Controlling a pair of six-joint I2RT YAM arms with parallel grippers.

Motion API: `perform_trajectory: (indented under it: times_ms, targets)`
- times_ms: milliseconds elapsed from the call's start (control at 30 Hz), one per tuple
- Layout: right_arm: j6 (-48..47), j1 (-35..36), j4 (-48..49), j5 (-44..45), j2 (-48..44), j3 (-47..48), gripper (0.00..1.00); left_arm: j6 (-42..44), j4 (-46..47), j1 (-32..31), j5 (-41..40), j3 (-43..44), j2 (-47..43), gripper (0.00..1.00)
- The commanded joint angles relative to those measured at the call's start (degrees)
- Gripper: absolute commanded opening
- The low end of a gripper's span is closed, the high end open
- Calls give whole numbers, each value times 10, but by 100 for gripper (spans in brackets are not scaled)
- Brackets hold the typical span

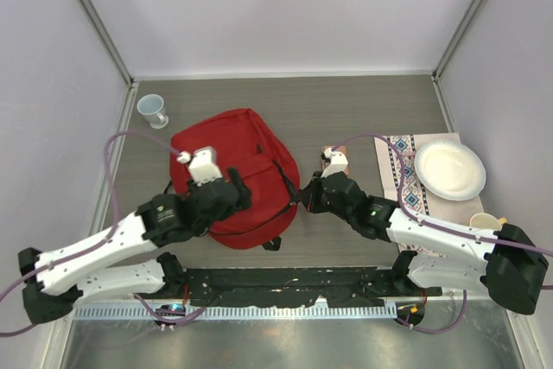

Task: Pack the student bag
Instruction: Zip the student bag at the center of the board.

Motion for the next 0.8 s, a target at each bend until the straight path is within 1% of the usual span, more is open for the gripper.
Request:
perform_trajectory:
  times_ms: [0, 33, 133, 233, 367, 500, 767]
  targets:
    - [-3, -1, 18, 16, -23, 10, 1, 235, 73, -3, 66, 88, 96, 78]
    - [-2, -3, 18, 18, -23, 12, 1, 256, 89, -3, 87, 93, 115, 79]
    - [3, -2, 20, 21, -22, 13, 1, 317, 138, -3, 151, 84, 132, 79]
    - [1, -1, 18, 25, -22, 19, 1, 349, 163, -3, 185, 70, 139, 79]
    - [3, -2, 18, 31, -27, 22, 1, 364, 192, -5, 236, 55, 166, 78]
    - [4, -2, 18, 33, -27, 25, 1, 368, 197, -27, 249, 61, 204, 78]
    - [7, -2, 18, 35, -26, 27, 1, 367, 207, -62, 247, 71, 272, 77]
